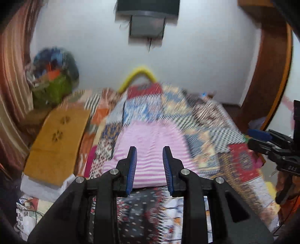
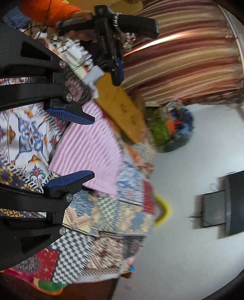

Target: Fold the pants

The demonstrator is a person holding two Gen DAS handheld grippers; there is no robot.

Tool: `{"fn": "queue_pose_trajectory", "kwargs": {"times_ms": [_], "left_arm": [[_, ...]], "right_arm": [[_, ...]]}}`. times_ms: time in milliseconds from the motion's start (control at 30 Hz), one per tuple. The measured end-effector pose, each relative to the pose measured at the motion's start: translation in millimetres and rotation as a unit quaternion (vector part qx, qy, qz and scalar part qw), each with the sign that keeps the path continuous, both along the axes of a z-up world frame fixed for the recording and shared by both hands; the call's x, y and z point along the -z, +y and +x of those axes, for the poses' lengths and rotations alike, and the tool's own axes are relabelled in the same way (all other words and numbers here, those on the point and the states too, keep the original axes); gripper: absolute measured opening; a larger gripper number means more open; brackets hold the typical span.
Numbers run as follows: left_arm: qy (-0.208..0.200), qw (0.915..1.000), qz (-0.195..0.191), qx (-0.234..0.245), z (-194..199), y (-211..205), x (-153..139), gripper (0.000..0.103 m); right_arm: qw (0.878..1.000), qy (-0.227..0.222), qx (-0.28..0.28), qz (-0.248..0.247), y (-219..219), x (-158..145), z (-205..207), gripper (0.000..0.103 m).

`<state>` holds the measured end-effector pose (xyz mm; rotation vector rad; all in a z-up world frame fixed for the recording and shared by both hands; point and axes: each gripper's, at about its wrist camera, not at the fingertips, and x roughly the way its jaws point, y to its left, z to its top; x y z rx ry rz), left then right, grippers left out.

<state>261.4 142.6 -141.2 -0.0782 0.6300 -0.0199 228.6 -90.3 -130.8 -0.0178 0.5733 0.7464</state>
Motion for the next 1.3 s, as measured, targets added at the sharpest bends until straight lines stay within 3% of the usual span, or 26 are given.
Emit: {"fn": "queue_pose_trajectory", "kwargs": {"times_ms": [100, 267, 500, 600, 667, 700, 933, 1300], "left_arm": [[-0.051, 0.9987, -0.001, 0.007, -39.8, -19.8, -37.2, 0.031], [-0.132, 0.9913, 0.002, 0.004, -107.7, -47.3, -83.4, 0.046], [-0.201, 0.9796, 0.013, 0.001, -184.6, -77.6, -111.2, 0.065], [-0.213, 0.9767, 0.022, 0.0, -204.7, -87.6, -112.5, 0.074], [-0.219, 0.9756, 0.022, -0.004, -214.0, -92.4, -110.9, 0.091], [-0.222, 0.9747, 0.021, -0.006, -219.7, -93.5, -110.1, 0.093], [-0.23, 0.9727, 0.032, -0.013, -231.2, -103.1, -99.8, 0.102], [-0.235, 0.9716, 0.024, -0.013, -235.9, -103.6, -92.7, 0.103]], "right_arm": [[0.999, -0.038, 0.005, 0.025, -10.6, -31.7, -33.4, 0.049], [0.993, -0.106, 0.015, 0.059, -31.2, -75.9, -92.5, 0.053], [0.981, -0.163, 0.025, 0.1, -49.4, -103.7, -160.8, 0.067], [0.978, -0.176, 0.035, 0.103, -50.1, -101.1, -173.1, 0.074], [0.977, -0.182, 0.043, 0.103, -50.0, -98.4, -177.8, 0.083], [0.976, -0.184, 0.047, 0.104, -49.5, -97.6, -180.2, 0.084], [0.972, -0.197, 0.08, 0.099, -44.5, -94.7, -183.3, 0.102], [0.969, -0.211, 0.102, 0.077, -42.1, -90.7, -194.4, 0.103]]}}
